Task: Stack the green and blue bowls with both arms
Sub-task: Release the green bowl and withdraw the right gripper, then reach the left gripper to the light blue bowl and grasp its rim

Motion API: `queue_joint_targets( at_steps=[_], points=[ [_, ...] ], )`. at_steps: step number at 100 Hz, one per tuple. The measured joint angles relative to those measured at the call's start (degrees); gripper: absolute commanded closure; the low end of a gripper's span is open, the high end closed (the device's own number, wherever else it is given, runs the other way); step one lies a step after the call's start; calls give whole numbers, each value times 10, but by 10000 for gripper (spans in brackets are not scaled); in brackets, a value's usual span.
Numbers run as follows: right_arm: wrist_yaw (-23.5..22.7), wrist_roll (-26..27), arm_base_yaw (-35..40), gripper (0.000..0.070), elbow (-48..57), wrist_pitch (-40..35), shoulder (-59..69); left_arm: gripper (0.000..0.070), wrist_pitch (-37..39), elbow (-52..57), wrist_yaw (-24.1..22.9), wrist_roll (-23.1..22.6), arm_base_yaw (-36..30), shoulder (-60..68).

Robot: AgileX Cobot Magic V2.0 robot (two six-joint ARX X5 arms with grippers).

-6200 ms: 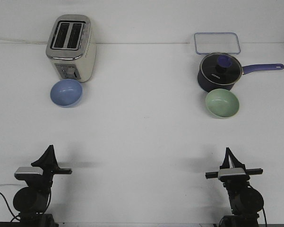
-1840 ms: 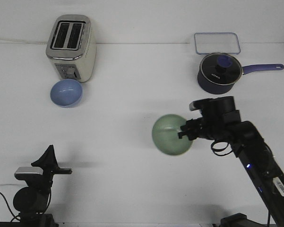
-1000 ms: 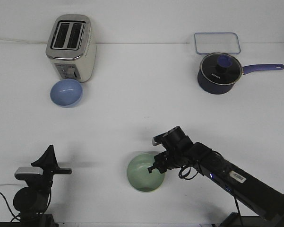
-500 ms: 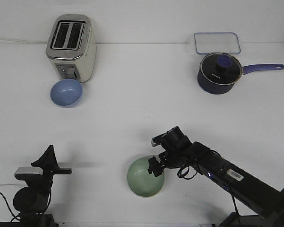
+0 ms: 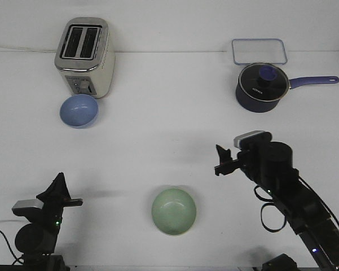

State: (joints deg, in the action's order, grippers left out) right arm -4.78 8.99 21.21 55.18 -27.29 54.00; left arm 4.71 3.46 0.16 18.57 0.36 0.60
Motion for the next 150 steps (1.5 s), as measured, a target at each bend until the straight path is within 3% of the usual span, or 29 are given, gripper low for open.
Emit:
queue_joint_targets(
  at_steps=[14, 25, 50, 55, 67, 71, 76, 109, 150],
  points=[
    [14, -14, -47, 291, -51, 51, -71, 684, -45, 81, -3, 46, 0, 58],
    [17, -17, -72, 291, -132, 90, -130, 685, -86, 174, -3, 49, 0, 161],
    [16, -16, -91, 291, -250, 96, -225, 668, -262, 472, 2, -21, 0, 505],
    [16, -17, -91, 291, -254, 91, -236, 561, -293, 530, 2, -37, 0, 575],
    [15, -17, -91, 290, -254, 88, -248, 146, -360, 650, 2, -59, 0, 713],
    [15, -16, -91, 291, -254, 87, -250, 70, -367, 684, 2, -65, 0, 750],
    [15, -16, -91, 290, -254, 87, -250, 33, -370, 723, 2, -73, 0, 791],
    [13, -17, -91, 290, -254, 87, -250, 34, -410, 883, 17, -92, 34, 996],
    [14, -17, -91, 291, -254, 87, -250, 34, -390, 916, 33, -100, 68, 1114]
  ],
)
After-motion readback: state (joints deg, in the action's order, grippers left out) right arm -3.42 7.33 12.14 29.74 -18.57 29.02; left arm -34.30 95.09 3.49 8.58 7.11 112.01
